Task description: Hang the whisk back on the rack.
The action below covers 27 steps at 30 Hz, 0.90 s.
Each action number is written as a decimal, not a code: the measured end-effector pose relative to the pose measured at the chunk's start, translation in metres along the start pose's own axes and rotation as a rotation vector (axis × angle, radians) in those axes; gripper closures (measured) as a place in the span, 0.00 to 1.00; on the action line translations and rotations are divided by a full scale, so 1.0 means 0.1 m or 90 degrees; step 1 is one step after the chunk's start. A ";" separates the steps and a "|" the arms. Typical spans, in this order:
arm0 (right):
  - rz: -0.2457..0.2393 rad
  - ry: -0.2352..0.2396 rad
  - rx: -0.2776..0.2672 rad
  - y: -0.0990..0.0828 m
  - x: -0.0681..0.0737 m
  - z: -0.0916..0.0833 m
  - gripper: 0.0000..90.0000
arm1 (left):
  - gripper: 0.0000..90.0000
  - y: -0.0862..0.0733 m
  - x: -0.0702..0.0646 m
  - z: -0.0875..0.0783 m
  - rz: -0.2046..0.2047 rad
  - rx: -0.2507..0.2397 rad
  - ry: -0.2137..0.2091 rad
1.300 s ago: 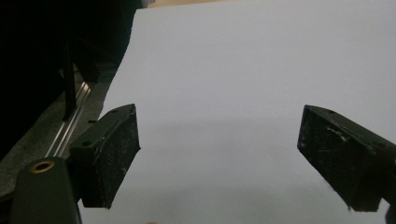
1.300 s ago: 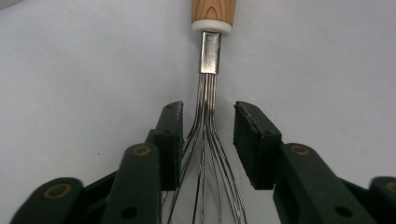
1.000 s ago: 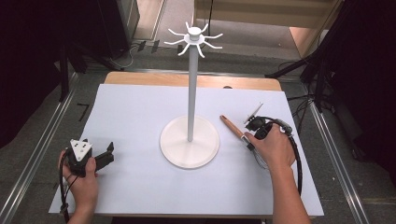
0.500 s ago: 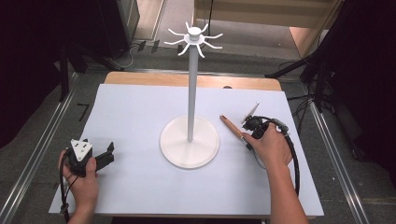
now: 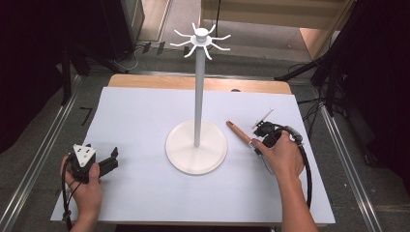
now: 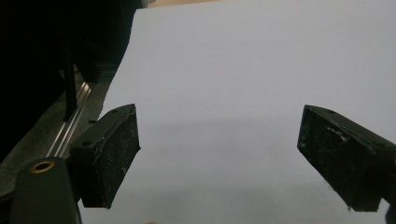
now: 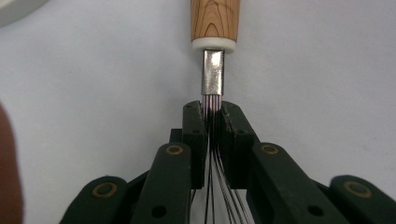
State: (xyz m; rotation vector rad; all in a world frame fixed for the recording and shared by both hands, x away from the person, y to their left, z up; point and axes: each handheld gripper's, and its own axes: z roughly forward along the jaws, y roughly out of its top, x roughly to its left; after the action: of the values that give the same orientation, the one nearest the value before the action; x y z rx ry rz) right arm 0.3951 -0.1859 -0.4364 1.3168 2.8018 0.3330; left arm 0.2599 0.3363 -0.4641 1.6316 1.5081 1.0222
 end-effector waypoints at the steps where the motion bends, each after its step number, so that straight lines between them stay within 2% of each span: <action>1: 0.001 0.001 -0.011 -0.02 0.00 -0.02 0.93 | 0.15 0.00 0.00 0.00 0.000 0.000 0.000; 2: 0.002 0.006 -0.029 -0.07 -0.02 -0.06 0.93 | 0.15 0.00 0.00 0.00 0.001 0.000 0.000; 3: 0.002 0.006 -0.029 -0.07 -0.02 -0.06 0.93 | 0.15 0.00 0.00 0.00 0.001 0.000 0.000; 4: 0.005 0.013 -0.044 -0.10 -0.03 -0.08 0.93 | 0.15 0.00 0.00 0.00 0.001 0.001 0.000; 5: 0.011 0.025 -0.076 -0.16 -0.05 -0.13 0.93 | 0.15 0.00 0.00 0.00 0.000 0.001 0.000; 6: 0.011 0.025 -0.076 -0.16 -0.05 -0.13 0.93 | 0.15 0.00 0.00 0.00 0.000 0.000 0.000; 12: 0.027 0.049 -0.169 -0.34 -0.09 -0.26 0.93 | 0.15 0.00 0.00 0.00 -0.001 0.001 0.000; 13: 0.034 0.061 -0.205 -0.39 -0.10 -0.30 0.93 | 0.15 0.00 0.00 0.00 -0.001 0.001 0.000; 14: 0.034 0.061 -0.205 -0.39 -0.10 -0.30 0.93 | 0.15 0.00 0.00 0.00 -0.001 0.001 0.000; 20: 0.050 0.077 -0.271 -0.52 -0.11 -0.42 0.93 | 0.15 0.00 0.00 0.00 0.000 0.001 0.000; 27: 0.045 0.069 -0.346 -0.63 -0.08 -0.53 0.93 | 0.15 0.00 0.00 0.00 0.002 0.001 0.000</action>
State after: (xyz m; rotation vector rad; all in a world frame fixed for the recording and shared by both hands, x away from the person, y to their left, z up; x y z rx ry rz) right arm 0.3467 -0.2407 -0.3981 1.2850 2.4664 1.1022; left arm 0.2599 0.3362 -0.4640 1.6348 1.5074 1.0226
